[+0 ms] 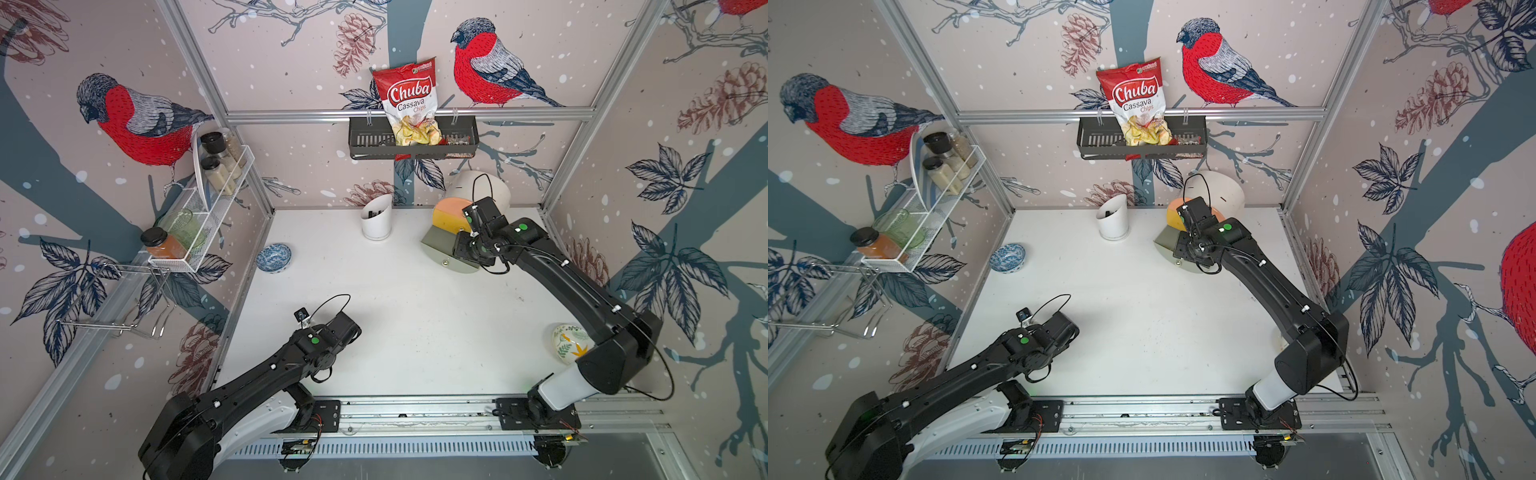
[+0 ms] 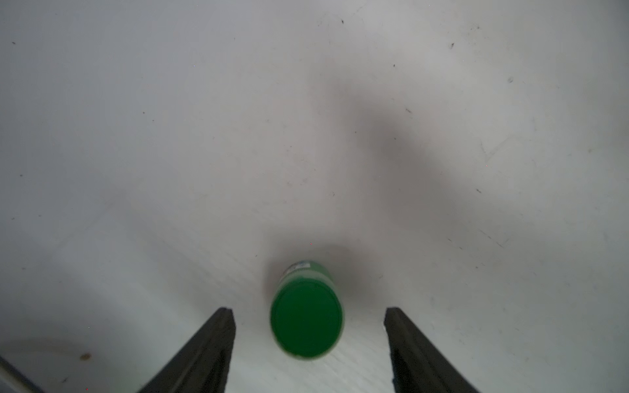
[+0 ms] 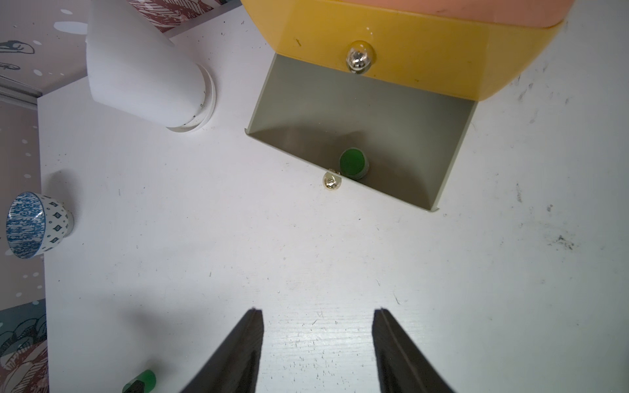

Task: Put the paint cans in the drawer according to color
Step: Pick up the paint can at the center of the board.

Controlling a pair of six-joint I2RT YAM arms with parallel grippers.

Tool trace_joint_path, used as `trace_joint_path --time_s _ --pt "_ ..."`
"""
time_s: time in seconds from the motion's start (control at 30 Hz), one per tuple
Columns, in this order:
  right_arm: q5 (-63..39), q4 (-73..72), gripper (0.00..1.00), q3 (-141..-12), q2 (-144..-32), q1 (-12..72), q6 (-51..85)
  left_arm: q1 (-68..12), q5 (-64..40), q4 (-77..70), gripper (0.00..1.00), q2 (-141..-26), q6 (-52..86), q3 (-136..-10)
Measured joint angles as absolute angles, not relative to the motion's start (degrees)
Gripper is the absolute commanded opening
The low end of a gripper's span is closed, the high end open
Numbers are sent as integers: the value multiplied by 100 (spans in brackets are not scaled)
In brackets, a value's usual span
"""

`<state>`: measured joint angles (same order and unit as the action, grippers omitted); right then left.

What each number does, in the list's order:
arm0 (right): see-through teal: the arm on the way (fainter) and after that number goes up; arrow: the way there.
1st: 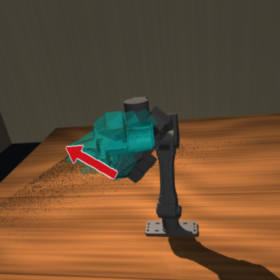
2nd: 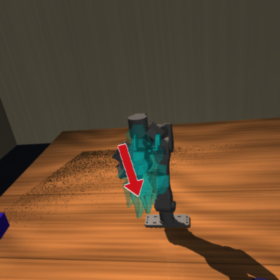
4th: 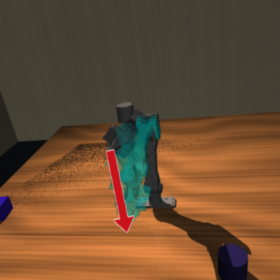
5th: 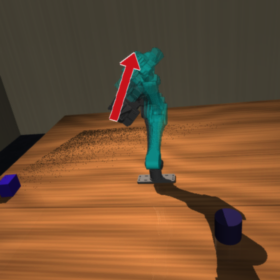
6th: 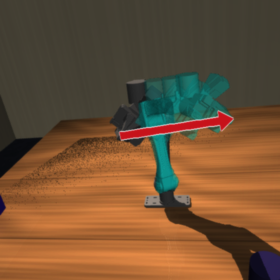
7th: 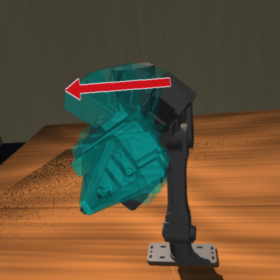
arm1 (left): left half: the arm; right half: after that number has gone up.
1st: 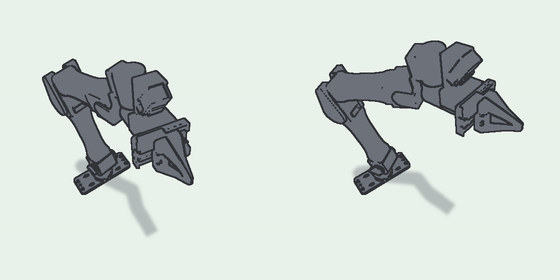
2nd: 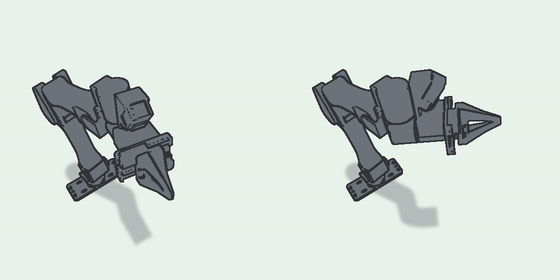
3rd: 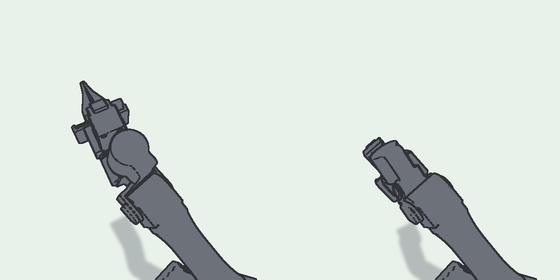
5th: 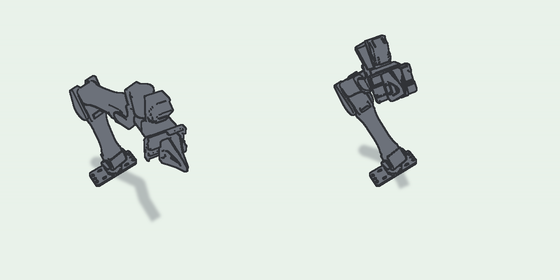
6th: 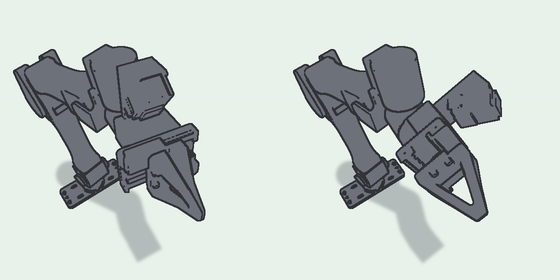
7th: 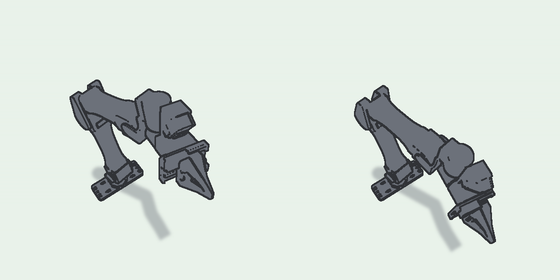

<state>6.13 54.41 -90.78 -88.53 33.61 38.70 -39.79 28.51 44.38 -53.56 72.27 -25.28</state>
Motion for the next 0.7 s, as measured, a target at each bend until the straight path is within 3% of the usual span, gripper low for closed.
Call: trace_joint_path --time_s 0.07,0.17,0.33,0.43,0.7 --pt "561 5406 57 -8986 -8735 3323 3861 -3909 2816 4289 51 -5308 7146 -2421" --pt "556 5339 57 -8868 -8578 3242 3846 -3817 2720 4115 44 -5262 7002 -2279" --pt "445 5269 57 -8646 -8372 3087 3767 -3778 2718 3916 23 -5380 6700 -2274" --pt "416 5242 58 -8525 -8250 3024 3765 -3774 2598 3704 18 -5725 6294 -2475" --pt "259 5157 58 -8097 -7926 2797 3741 -4233 2443 3168 18 -7251 5308 -3767"
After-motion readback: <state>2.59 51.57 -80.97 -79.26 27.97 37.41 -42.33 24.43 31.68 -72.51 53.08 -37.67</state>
